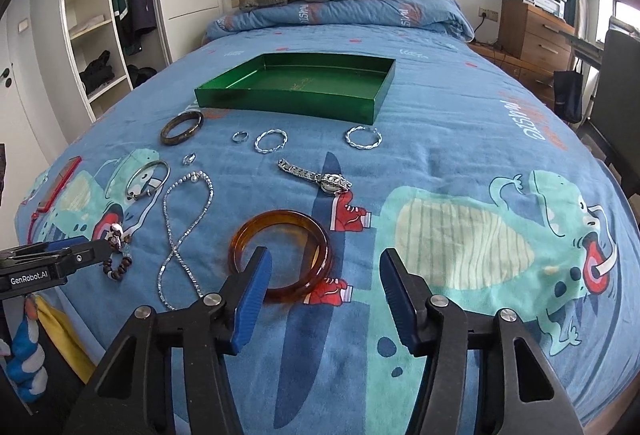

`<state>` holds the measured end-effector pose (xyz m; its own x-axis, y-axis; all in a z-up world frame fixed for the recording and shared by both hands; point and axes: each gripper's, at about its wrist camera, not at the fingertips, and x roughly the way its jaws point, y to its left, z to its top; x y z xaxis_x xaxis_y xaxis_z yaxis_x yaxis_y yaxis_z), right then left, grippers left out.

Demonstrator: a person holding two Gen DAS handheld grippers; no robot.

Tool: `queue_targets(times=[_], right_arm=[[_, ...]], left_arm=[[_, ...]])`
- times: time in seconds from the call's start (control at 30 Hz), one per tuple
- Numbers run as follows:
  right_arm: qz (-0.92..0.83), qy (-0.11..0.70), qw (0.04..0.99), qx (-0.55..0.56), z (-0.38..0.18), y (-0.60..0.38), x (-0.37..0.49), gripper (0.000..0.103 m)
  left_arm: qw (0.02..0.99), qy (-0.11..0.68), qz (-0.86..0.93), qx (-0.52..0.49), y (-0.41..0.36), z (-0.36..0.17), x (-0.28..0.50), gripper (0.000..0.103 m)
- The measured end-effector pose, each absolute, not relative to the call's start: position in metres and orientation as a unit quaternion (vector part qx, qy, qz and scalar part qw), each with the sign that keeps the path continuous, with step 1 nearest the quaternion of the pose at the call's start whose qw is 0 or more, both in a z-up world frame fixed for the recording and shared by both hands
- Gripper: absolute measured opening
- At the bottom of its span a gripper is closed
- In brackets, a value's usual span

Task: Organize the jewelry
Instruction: 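Grasp the dark beaded bracelet with the left tool while the right tool grasps the amber bangle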

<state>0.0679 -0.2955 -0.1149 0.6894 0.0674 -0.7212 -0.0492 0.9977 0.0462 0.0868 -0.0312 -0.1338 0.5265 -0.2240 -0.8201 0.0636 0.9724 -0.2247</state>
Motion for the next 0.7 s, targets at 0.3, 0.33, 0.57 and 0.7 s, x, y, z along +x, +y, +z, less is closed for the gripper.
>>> queue_targets(times=[0.3,0.33,0.57,0.7], right_arm=[[0.059,0.436,0.898,0.003,-0.141,-0.293,0.106,0.038],[0.062,0.443,0.895,0.003,-0.145,-0.293,0.109,0.035],[0.077,0.448,0.89,-0.02,-0.157,-0.286,0.121,0.035],[0.076,0.439,0.894,-0.033,-0.159,-0.281,0.125,0.034]], left_arm=[[0.864,0.495,-0.057,-0.069,-0.042,-0.152,0.105,0.052],[0.865,0.495,-0.053,-0.066,-0.043,-0.153,0.107,0.048],[0.872,0.484,-0.033,-0.067,-0.038,-0.156,0.116,0.019],[0.873,0.481,-0.029,-0.077,-0.034,-0.156,0.119,0.017]])
